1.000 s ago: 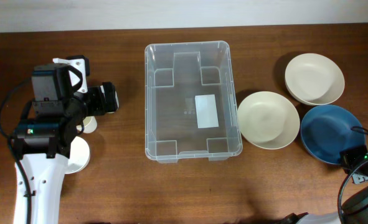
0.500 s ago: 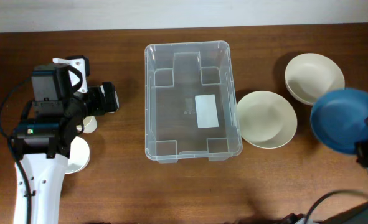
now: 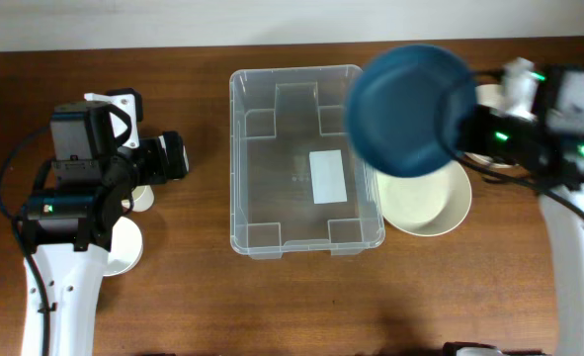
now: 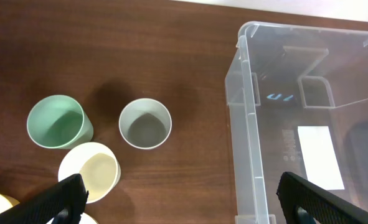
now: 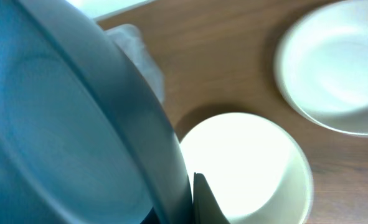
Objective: Pack container
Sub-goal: 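Lift the blue bowl and lower it into the clear container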
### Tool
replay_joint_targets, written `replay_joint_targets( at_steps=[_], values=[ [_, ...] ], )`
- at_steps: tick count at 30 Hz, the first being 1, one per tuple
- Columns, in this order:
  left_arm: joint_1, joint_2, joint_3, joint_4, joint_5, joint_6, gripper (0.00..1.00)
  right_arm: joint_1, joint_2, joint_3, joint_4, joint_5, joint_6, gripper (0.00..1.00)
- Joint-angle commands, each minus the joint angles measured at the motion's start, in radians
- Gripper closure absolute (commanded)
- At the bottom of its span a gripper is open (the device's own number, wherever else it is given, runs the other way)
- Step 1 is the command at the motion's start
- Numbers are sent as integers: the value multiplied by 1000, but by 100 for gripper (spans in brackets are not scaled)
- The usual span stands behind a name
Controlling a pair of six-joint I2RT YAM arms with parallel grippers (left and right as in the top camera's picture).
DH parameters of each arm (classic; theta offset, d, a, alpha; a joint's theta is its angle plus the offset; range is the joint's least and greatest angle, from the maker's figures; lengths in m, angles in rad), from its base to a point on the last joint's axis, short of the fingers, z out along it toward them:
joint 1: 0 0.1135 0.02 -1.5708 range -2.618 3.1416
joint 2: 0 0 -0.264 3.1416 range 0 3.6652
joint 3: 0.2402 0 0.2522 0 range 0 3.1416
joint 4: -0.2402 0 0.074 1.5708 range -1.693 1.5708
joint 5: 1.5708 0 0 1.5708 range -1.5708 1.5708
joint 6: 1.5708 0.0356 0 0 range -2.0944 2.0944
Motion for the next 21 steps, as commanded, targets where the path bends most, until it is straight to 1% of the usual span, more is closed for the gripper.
replay_joint_targets(
  at_steps=[1,2,7,10,12,16,20,21],
  values=[
    [-4,2,23,0,6,20,0,140,119,128,-39,87,-43,96],
    [-4,2,23,0,7,20,0,181,170,171,-51,94,-43,96],
    [-4,2,23,0,7,20,0,288,390,315,-63,95,-54,96],
    [-4,2,23,3,7,20,0,330,509,380,-56,96,-97,96],
    [-4,2,23,3,7,20,0,346,590,417,-51,113,-96,96],
    [-4,2,23,3,7,20,0,362,681,432,-26,113,-97,96],
    [-4,2,23,3,7,20,0,365,735,432,9,113,-96,96],
    [-4,2,23,3,7,20,0,364,743,432,18,113,-96,92]
  ],
)
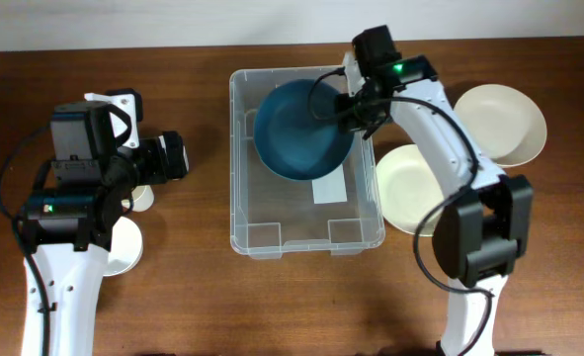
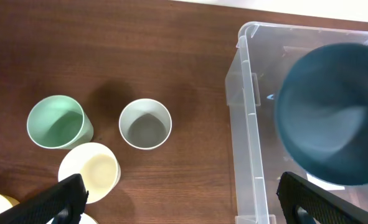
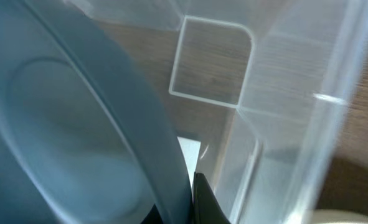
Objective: Pack container
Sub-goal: 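Lift the blue bowl and lower it into the clear container, then move right gripper to the cream bowl at back right and grasp rim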
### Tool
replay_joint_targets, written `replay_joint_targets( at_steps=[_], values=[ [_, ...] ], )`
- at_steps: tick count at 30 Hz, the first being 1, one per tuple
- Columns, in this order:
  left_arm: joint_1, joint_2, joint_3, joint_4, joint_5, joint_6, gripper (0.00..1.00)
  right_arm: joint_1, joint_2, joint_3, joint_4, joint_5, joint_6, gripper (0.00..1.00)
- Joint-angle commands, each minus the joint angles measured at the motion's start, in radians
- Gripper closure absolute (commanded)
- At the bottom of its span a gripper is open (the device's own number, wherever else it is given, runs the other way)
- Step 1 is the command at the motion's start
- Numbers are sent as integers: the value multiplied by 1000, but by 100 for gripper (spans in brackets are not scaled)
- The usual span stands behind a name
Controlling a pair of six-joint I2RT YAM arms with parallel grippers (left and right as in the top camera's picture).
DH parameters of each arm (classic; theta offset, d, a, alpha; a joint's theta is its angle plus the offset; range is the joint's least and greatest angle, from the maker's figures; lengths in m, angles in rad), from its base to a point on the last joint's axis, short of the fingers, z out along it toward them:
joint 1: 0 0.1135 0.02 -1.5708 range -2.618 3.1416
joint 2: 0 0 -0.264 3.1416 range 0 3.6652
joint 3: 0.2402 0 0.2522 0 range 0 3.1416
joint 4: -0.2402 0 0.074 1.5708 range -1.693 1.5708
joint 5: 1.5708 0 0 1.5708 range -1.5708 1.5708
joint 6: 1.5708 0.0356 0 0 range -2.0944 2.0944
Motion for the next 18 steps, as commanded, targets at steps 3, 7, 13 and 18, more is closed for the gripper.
replay_joint_targets(
  at_steps=[3,7,13,18],
  values=[
    [-4,2,23,2,7,20,0,6,19,32,41,8,-11,82],
    [-4,2,23,2,7,20,0,6,19,36,56,8,-11,77],
    [-4,2,23,2,7,20,0,0,-61,84,-10,100,15,65],
    [-4,2,23,2,6,20,0,-73,-229,173,-70,271,127,44]
  ],
)
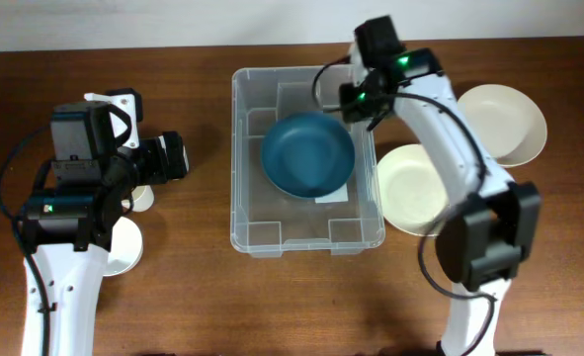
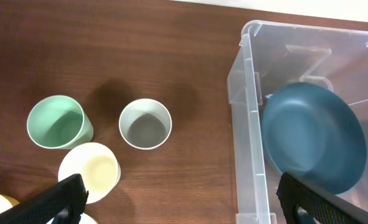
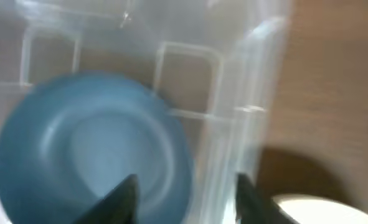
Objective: Pack container
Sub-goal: 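Move right gripper to the cream bowl at back right and grasp rim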
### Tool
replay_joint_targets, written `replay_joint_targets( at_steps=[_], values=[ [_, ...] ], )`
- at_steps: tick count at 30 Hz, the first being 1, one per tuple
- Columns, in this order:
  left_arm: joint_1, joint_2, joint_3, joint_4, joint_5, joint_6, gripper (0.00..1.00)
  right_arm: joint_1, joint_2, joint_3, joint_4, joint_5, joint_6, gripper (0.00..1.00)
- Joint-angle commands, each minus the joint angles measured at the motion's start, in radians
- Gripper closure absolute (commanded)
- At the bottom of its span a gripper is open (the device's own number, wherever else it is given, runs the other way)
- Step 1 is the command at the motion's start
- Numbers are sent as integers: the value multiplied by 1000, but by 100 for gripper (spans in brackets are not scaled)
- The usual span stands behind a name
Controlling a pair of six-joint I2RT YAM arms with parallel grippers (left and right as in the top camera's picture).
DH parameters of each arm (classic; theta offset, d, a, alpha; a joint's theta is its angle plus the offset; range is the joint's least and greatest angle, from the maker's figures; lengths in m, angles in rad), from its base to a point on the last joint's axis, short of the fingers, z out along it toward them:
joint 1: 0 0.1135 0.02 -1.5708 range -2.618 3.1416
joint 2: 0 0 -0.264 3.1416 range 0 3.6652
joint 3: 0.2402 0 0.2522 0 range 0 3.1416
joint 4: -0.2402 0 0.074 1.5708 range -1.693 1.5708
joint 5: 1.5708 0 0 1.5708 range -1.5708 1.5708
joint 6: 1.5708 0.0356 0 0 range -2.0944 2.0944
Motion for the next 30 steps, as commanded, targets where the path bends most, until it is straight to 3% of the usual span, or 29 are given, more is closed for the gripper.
replay_joint_targets(
  at_steps=[1,7,10,14,23,30],
  values=[
    [-4,2,23,2,6,20,0,-97,-209,83,-5,134,103,41],
    [-4,2,23,2,7,20,0,-416,-330,83,-107,98,353,29],
    [-4,3,23,2,7,20,0,-604,-301,47,-169,-14,375,27],
    [-4,6,23,1,7,20,0,-729,-247,-58,-170,-83,375,26],
    [-4,17,23,-2,7,20,0,-793,-67,-292,-45,-86,366,22],
    [-4,18,23,-1,7,20,0,-792,53,-352,117,-176,358,21]
  ],
)
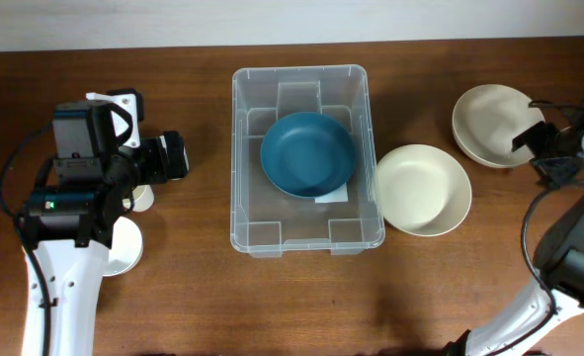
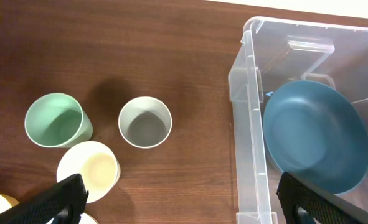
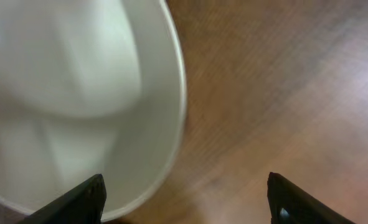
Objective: Pack container
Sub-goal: 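Move right gripper to the cream bowl at back right and grasp rim, then carry the cream bowl into the container, stacking it on the blue bowl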
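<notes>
The clear plastic container stands mid-table with a dark blue bowl lying in its back half; the left wrist view also shows this blue bowl. A cream bowl rests just right of the container, and a white bowl sits further back right. My right gripper is open at that white bowl's right edge; in the right wrist view the white bowl fills the left, with the right gripper empty. My left gripper hangs open left of the container.
A green cup, a grey cup and a cream cup stand on the table left of the container. The left arm covers them from above. A white round piece lies beside that arm.
My right gripper was open over the container's back right corner beside the blue bowl; it is now at the far right, at the white bowl's edge. The bowl and left arm stayed put.
My right gripper first held the blue bowl in the air right of the container. Then it held the bowl tilted over the container's back half. Then the bowl lay in the container with the gripper open. Now that gripper is at the white bowl.
</notes>
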### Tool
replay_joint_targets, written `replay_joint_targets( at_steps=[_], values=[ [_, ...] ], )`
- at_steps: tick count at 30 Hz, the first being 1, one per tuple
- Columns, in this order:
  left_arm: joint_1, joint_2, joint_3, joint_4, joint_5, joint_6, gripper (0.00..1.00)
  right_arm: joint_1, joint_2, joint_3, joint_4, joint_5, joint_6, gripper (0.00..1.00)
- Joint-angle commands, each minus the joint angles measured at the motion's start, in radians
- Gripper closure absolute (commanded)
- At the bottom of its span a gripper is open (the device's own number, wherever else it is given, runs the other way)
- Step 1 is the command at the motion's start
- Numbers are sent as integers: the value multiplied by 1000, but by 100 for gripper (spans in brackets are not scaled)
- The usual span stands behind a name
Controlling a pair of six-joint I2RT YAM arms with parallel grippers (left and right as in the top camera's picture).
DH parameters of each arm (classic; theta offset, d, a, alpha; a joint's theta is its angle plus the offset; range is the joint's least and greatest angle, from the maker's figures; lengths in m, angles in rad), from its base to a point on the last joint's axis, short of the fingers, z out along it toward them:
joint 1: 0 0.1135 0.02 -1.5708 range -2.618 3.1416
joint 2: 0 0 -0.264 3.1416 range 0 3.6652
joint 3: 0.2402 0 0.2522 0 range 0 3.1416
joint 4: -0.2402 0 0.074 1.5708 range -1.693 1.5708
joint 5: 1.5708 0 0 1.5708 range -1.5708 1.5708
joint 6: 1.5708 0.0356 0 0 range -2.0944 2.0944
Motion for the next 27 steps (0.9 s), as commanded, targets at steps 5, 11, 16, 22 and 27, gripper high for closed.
replay_joint_targets(
  at_steps=[5,11,16,22,27],
  values=[
    [-4,6,23,0,7,20,0,9,113,-12,65,-82,0,22],
    [-4,6,23,0,7,20,0,21,126,-12,95,-81,-2,33],
    [-4,6,23,1,7,20,0,21,126,-12,95,-80,-2,68],
    [-4,6,23,1,7,20,0,21,126,-12,96,-79,-2,86],
    [-4,6,23,0,7,20,0,21,126,-12,100,-80,-2,95]
  ],
)
